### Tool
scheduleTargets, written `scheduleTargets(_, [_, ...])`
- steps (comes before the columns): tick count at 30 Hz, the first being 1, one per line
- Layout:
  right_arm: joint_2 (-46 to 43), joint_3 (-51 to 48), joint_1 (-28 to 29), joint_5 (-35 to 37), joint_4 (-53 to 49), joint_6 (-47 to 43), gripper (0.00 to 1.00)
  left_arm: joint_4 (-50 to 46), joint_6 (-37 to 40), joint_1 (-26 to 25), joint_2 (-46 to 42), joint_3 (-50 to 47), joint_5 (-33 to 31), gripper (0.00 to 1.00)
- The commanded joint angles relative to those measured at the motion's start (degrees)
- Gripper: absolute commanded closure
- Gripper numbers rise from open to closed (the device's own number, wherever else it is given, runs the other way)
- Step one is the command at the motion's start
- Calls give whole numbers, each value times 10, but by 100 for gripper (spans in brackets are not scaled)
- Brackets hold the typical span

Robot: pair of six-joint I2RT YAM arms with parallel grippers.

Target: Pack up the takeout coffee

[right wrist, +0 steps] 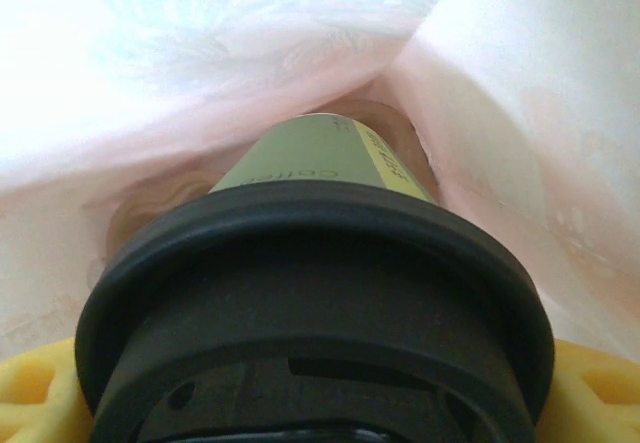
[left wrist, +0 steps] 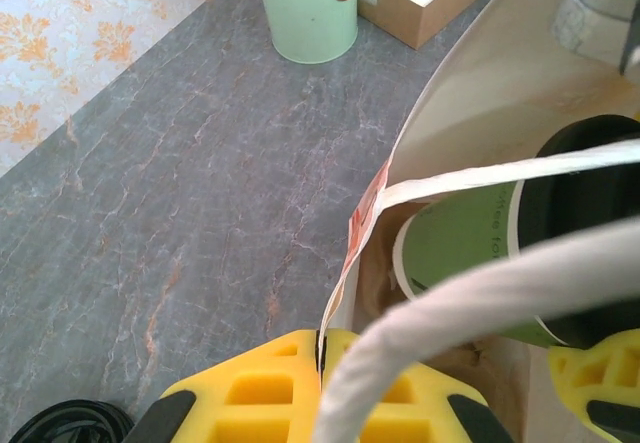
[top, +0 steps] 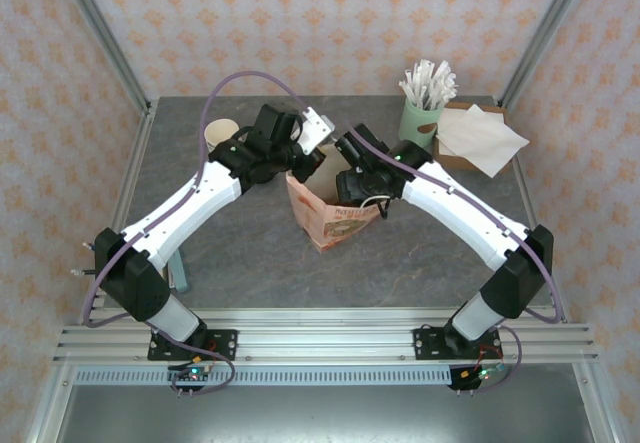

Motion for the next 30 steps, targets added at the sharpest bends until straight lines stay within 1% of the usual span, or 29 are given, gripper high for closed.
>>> scheduleTargets(1, [16,50,-8,12,4,6,44,-29,-21,16,2,49,10,94])
scheduleTargets(2, [29,67,-11,12,-12,12,43,-54,-39,24,16,77,12,78])
scheduleTargets(3, [36,74,-13,9,-20,14,43,-75,-58,35,26,105,19,71])
scheduleTargets(5, [34,70,-14,10,-20,17,43,-101,-82,55,33,139,35,68])
scheduleTargets(6, [27,60,-16,10,-12,20,43,-113,-90,63,31,149,41,65])
scheduleTargets(8, [14,44,-23,8,5,30,43,-149,-93,73,26,162,55,63])
scheduleTargets(9, [10,37,-27,3,15,32,43,-168,-92,73,25,165,55,60])
scheduleTargets(11, [5,24,-28,0,34,33,43,-190,-91,73,32,161,72,50])
scheduleTargets(13, [4,11,-29,-4,56,28,43,-162,-107,73,30,130,87,43])
scheduleTargets(15, [3,6,-30,-3,80,24,43,-133,-137,75,34,121,88,40])
scheduleTargets(16, [2,6,-30,-2,87,23,43,-132,-141,76,40,129,100,39])
scheduleTargets(20, [0,-3,-31,-11,101,13,43,-155,-157,86,67,182,178,34])
scheduleTargets(22, [-5,-11,-30,-11,108,11,43,-166,-162,92,74,194,203,33])
scheduleTargets(25, [-15,-17,-32,-16,115,4,43,-201,-156,92,97,223,205,31])
scheduleTargets(27, [-19,-13,-35,-16,107,1,43,-218,-159,89,110,231,188,31])
scheduleTargets(30, [-24,-10,-37,-16,96,3,43,-232,-140,77,114,232,170,31])
